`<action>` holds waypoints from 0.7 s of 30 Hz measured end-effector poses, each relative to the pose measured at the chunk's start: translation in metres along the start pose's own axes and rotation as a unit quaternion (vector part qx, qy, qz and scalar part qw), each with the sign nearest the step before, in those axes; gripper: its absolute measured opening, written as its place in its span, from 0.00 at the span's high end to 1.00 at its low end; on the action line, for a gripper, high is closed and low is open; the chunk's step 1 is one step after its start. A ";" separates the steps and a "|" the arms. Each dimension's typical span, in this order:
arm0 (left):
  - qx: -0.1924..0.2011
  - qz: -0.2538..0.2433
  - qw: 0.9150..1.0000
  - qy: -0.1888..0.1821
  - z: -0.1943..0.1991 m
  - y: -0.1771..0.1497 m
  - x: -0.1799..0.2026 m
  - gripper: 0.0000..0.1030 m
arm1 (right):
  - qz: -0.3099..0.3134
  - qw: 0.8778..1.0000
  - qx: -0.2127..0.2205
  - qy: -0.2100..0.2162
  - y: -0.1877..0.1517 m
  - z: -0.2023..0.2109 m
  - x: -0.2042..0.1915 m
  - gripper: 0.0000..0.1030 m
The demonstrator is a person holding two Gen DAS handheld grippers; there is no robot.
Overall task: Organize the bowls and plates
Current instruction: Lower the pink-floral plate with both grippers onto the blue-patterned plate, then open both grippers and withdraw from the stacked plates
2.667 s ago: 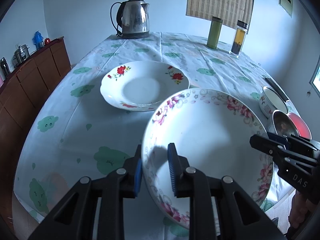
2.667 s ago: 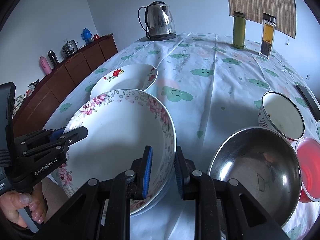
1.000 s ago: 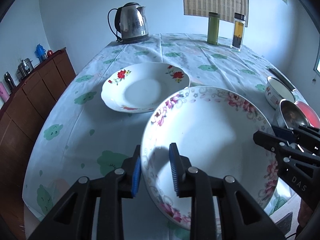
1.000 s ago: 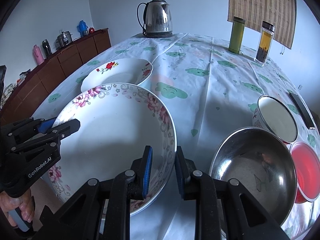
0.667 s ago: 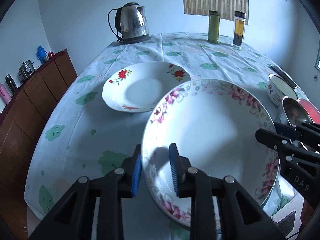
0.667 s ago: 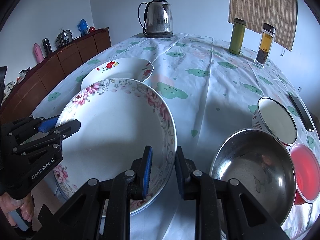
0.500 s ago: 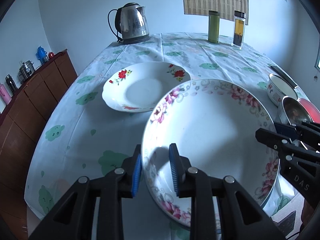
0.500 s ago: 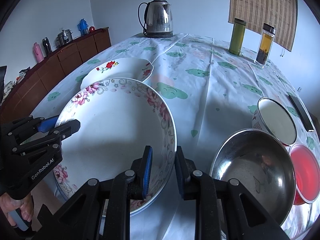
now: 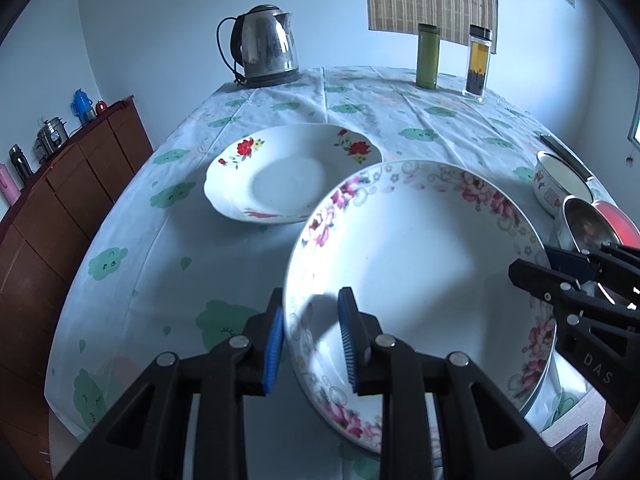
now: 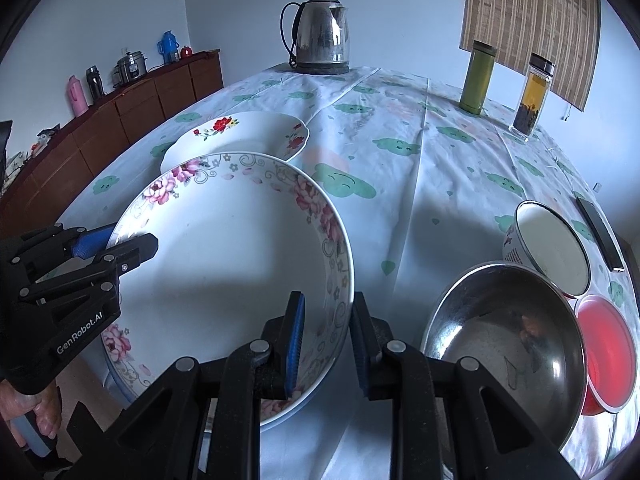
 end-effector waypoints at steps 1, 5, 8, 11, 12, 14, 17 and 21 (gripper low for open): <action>0.000 0.000 1.000 0.000 0.000 0.000 0.000 0.77 | 0.000 1.000 0.000 0.000 0.000 0.000 0.000 0.75; -0.006 0.002 1.000 -0.002 -0.003 -0.002 -0.002 0.77 | 0.006 1.000 0.000 -0.006 0.000 0.000 -0.002 0.75; -0.003 0.000 1.000 -0.001 -0.002 -0.002 -0.002 0.77 | 0.010 1.000 0.001 -0.011 0.000 0.000 -0.003 0.74; -0.003 0.000 1.000 -0.001 -0.002 -0.002 -0.001 0.77 | 0.008 1.000 0.001 -0.010 0.000 0.000 -0.002 0.74; -0.003 0.000 1.000 0.000 -0.002 -0.002 -0.001 0.77 | 0.009 1.000 0.001 -0.010 -0.001 0.000 -0.002 0.74; -0.003 0.001 1.000 -0.001 -0.002 -0.002 -0.002 0.77 | 0.011 1.000 0.001 -0.012 0.000 -0.001 -0.002 0.74; -0.003 0.002 1.000 -0.004 -0.002 -0.002 -0.002 0.77 | 0.010 1.000 0.002 -0.012 -0.001 -0.001 -0.002 0.74; -0.005 0.011 1.000 -0.018 -0.001 -0.002 -0.003 0.66 | 0.001 1.000 0.002 0.003 0.000 0.000 -0.002 0.67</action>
Point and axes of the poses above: each gripper's, at about its wrist camera, not at the fingertips, and z roughly against the way its jaws point, x to its right, y to its top, the point moved 7 cm from there along -z, roughly the way its jaws point, and after that the axes turned 11 degrees about y, right-handed, at the moved point
